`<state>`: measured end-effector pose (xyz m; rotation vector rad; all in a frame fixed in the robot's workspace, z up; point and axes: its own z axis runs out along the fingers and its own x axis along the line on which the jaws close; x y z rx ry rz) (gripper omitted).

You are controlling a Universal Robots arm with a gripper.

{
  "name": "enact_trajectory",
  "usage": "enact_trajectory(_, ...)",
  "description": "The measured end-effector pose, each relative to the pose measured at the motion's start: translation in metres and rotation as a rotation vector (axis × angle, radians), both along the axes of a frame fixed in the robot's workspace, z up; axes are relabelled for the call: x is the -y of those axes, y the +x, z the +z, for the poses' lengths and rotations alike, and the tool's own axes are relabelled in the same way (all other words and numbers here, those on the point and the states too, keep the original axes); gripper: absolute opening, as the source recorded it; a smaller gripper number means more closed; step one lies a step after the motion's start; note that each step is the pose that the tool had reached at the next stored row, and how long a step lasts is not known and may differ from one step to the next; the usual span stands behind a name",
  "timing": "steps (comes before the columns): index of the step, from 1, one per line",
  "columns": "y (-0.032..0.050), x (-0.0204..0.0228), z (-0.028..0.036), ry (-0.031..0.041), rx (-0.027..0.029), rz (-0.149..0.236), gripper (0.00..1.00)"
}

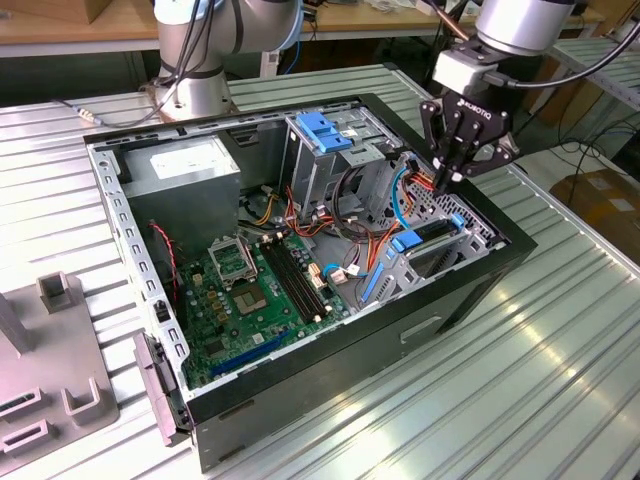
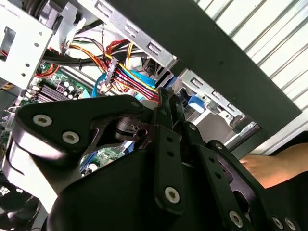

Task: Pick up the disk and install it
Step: 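Insert the first disk wire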

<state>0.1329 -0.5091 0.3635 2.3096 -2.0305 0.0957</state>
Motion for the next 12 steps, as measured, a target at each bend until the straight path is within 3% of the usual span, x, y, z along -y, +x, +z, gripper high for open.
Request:
enact_trajectory(4,-0.0084,0.0011,-0.0005,-0.0001,0.0,-0.002,0.17)
enact_trajectory(6,-0.0085,0.0025,-0.0012,0.0022,0.0,-0.006,0.17)
enact_trajectory(8,-0.0086,0.0049,-0.0017,0.0089,0.0,-0.012,0.17)
enact_trajectory(12,-0.0085,0.0084,-0.002,0.0101,0.0,-0.014,0.17)
